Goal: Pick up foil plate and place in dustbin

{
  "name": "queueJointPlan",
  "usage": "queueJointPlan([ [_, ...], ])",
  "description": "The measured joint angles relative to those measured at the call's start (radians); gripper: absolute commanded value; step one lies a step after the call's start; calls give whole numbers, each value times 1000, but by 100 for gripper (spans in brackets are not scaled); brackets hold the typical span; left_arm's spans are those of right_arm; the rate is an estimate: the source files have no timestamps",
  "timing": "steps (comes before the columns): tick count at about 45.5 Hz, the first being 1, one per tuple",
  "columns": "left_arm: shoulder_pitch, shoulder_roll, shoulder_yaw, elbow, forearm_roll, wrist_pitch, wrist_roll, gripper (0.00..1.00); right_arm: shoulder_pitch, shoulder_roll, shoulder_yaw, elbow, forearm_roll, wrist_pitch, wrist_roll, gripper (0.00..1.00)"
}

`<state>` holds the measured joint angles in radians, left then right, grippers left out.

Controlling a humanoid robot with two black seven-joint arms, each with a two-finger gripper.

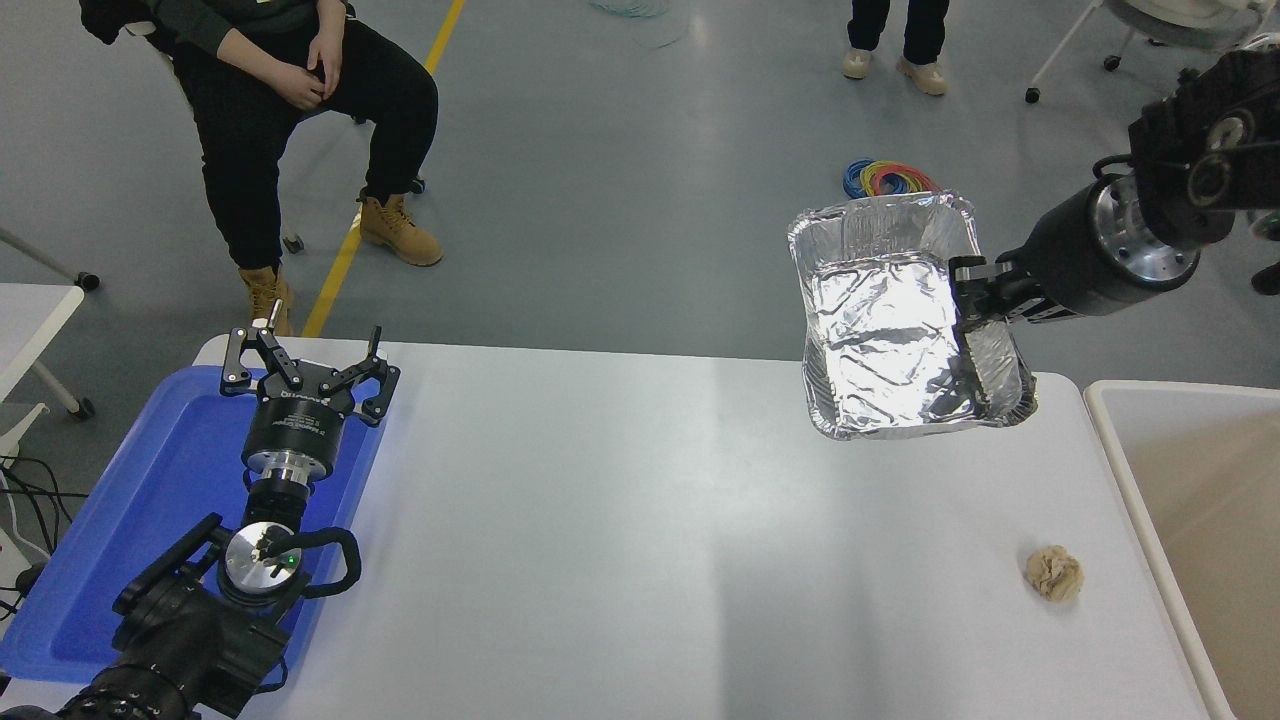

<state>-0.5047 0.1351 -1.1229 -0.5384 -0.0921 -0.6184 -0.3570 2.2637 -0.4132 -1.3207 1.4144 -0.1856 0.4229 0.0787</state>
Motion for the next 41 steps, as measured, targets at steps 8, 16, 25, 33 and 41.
queueJointPlan([
  [8,0,0,0,0,0,0,0,100,-28,-65,-40,-62,-34,10,2,0],
  [16,0,0,0,0,0,0,0,100,-86,-153,-84,-155,-86,4,2,0],
  [25,0,0,0,0,0,0,0,100,-212,-224,-119,-327,-116,-18,1,0],
  [33,0,0,0,0,0,0,0,100,-412,-262,-119,-554,-123,-33,2,0],
  [41,0,0,0,0,0,0,0,100,-594,-292,-81,-710,-125,-74,2,0],
])
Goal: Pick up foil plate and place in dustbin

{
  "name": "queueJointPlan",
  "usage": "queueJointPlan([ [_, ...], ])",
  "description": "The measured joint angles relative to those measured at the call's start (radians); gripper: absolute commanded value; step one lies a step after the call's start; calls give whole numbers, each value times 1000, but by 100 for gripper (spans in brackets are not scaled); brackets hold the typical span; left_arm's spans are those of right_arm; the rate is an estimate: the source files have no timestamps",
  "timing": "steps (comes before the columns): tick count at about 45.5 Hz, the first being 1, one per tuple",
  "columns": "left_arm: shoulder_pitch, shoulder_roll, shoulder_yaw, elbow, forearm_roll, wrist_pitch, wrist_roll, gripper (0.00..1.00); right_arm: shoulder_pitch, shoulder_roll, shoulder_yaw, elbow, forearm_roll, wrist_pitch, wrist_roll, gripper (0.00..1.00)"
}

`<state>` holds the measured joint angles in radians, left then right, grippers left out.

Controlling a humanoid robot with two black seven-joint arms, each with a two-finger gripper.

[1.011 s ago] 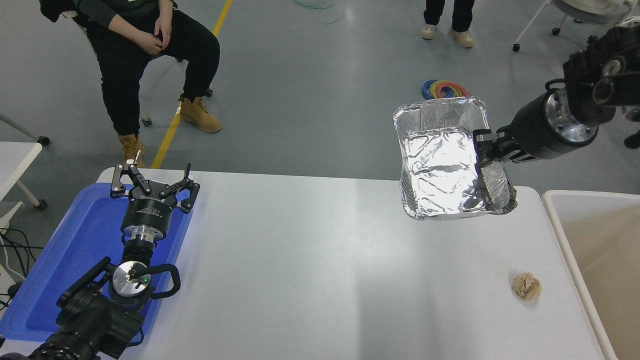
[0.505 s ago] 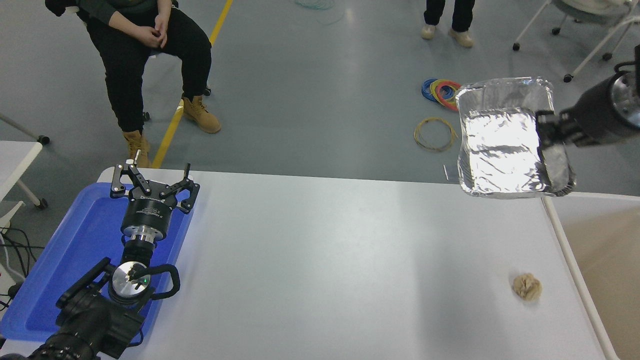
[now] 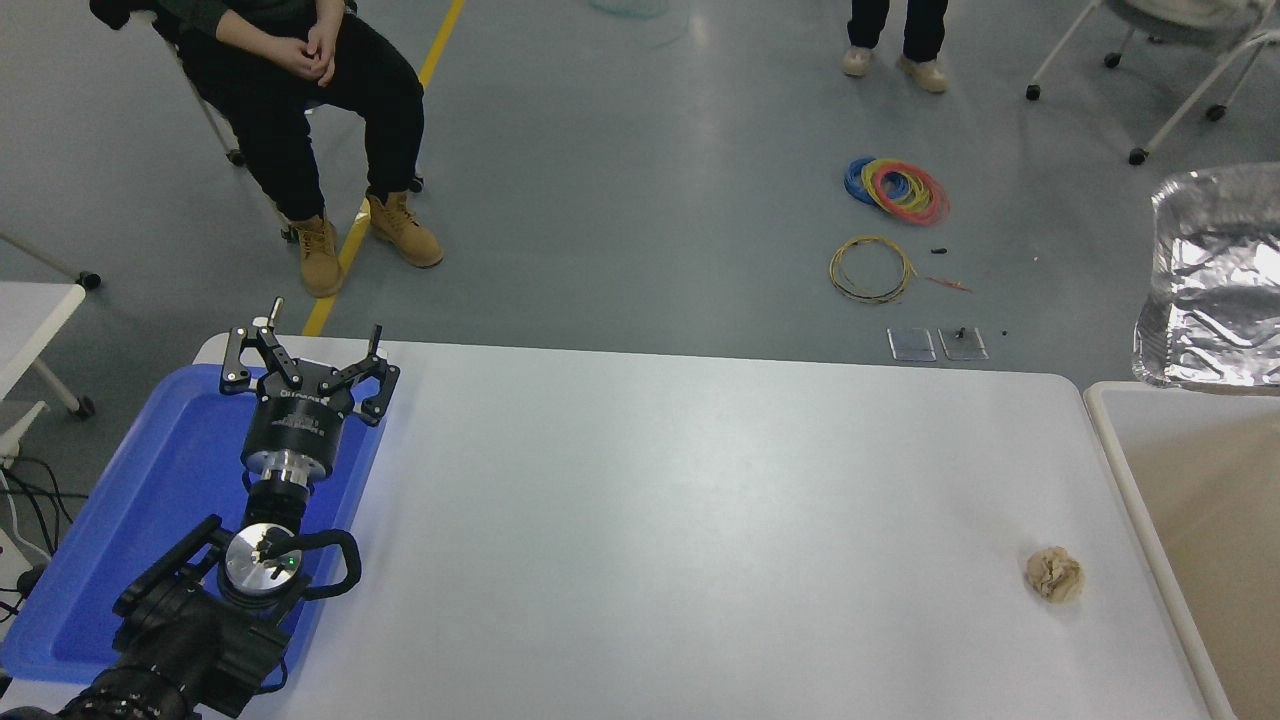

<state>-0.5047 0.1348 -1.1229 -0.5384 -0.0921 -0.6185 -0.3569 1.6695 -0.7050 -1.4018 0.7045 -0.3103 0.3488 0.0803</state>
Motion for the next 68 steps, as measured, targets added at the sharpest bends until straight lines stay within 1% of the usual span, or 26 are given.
queueJointPlan([
  [21,0,0,0,0,0,-1,1,100,-381,-29,84,-224,7,-201,-6,0],
  [39,0,0,0,0,0,-1,1,100,-768,9,322,-507,8,-271,-11,0],
  [50,0,0,0,0,0,0,0,100,-890,54,396,-559,9,-318,-11,0],
  [68,0,0,0,0,0,0,0,100,-1000,119,460,-597,9,-348,-11,0],
])
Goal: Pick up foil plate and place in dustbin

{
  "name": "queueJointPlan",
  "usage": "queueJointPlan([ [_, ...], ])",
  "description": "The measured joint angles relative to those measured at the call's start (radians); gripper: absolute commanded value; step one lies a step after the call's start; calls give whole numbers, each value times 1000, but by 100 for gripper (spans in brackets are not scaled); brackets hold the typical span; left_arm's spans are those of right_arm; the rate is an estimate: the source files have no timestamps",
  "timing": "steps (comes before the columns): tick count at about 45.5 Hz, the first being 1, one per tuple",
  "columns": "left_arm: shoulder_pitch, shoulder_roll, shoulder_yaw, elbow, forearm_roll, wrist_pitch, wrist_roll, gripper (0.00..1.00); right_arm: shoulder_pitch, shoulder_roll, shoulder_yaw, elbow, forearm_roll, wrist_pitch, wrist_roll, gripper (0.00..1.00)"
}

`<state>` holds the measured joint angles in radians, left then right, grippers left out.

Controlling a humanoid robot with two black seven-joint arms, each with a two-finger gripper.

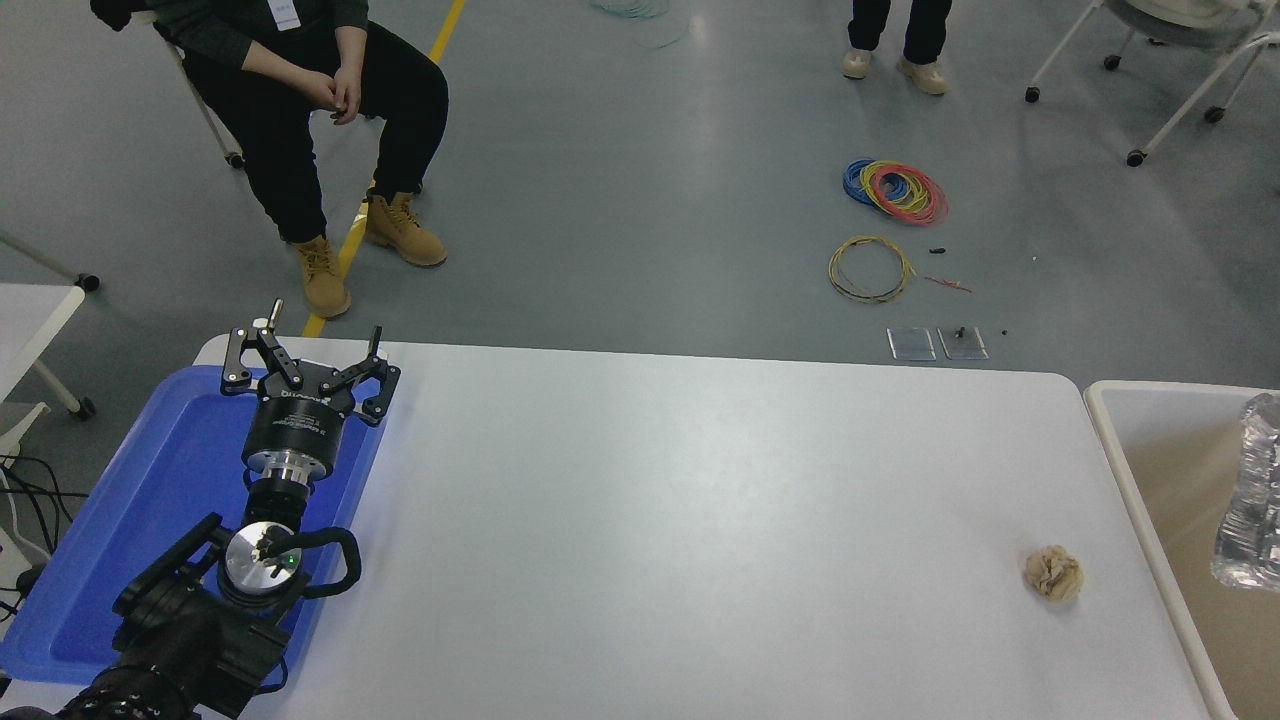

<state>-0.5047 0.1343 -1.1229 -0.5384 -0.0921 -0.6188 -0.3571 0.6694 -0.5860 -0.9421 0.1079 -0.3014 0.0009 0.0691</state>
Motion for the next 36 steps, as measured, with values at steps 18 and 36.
queueJointPlan([
  [18,0,0,0,0,0,-1,0,100,-26,26,12,-12,1,-7,0,41],
  [36,0,0,0,0,0,0,0,100,-15,22,14,-15,2,-55,0,100],
])
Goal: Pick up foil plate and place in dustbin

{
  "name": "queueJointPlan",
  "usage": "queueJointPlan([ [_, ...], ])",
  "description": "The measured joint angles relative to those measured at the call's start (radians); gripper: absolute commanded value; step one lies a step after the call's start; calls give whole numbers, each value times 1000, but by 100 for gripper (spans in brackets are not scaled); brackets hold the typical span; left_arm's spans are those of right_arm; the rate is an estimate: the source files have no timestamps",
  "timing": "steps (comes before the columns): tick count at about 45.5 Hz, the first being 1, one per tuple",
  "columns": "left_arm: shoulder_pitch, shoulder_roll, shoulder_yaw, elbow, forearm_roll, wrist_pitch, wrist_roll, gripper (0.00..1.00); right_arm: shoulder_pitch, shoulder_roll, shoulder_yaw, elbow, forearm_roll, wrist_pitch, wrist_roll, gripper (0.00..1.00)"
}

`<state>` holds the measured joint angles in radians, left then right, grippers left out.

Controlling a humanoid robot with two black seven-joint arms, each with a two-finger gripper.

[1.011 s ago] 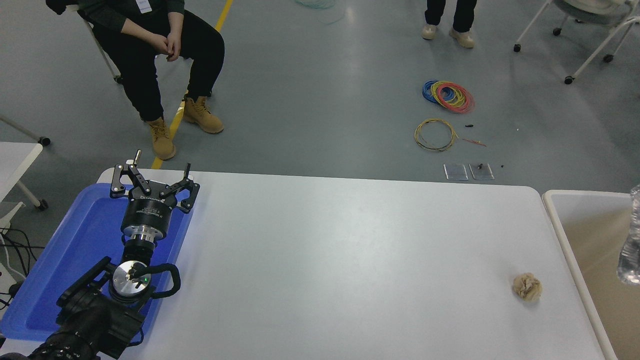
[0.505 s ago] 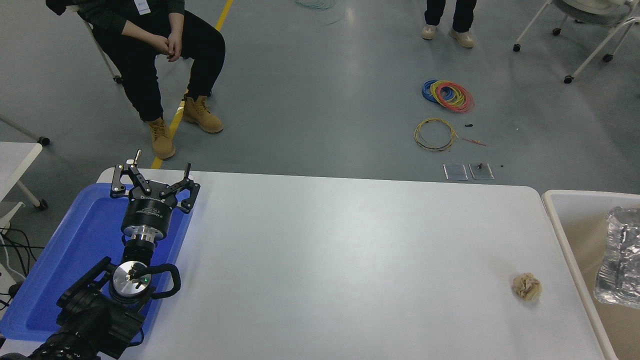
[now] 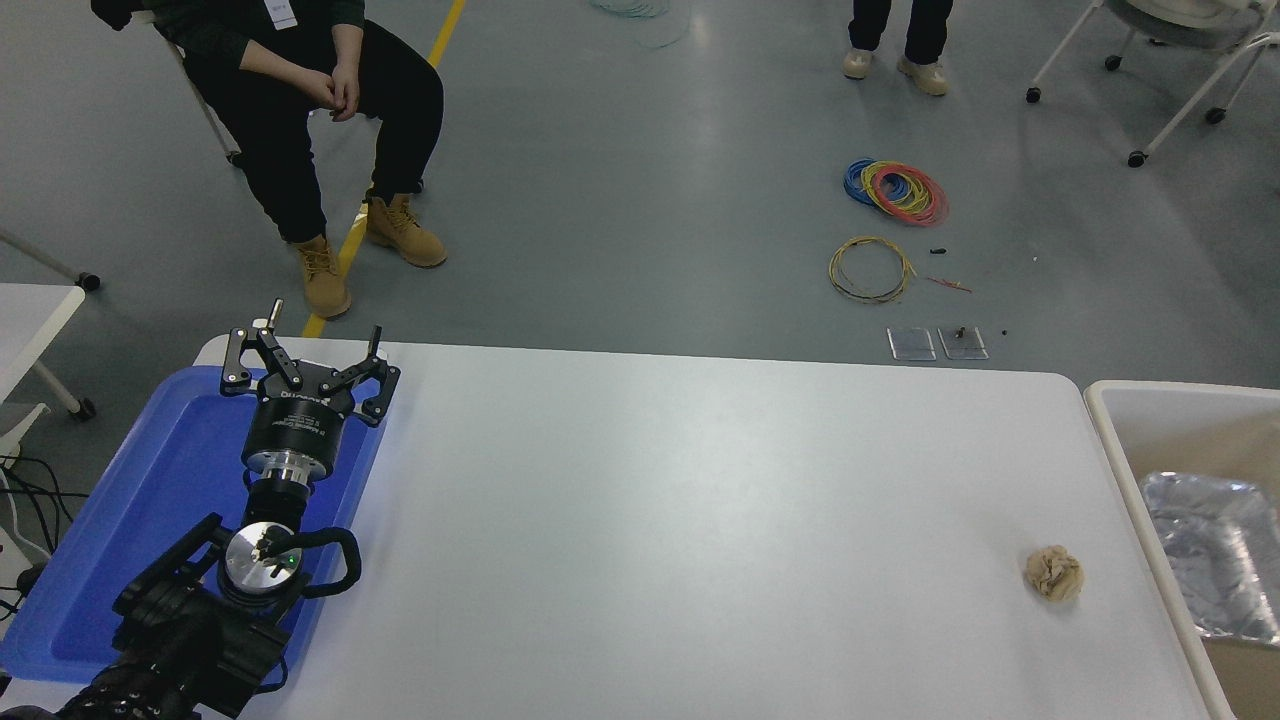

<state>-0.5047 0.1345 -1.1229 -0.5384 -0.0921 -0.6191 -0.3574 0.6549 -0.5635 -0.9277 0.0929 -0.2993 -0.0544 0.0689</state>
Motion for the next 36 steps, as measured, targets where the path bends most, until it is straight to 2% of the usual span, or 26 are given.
queueJointPlan([
  [19,0,0,0,0,0,0,0,100,158,-24,-1,54,-11,-33,1,100],
  [36,0,0,0,0,0,0,1,100,606,-105,-74,386,-19,-5,3,100],
])
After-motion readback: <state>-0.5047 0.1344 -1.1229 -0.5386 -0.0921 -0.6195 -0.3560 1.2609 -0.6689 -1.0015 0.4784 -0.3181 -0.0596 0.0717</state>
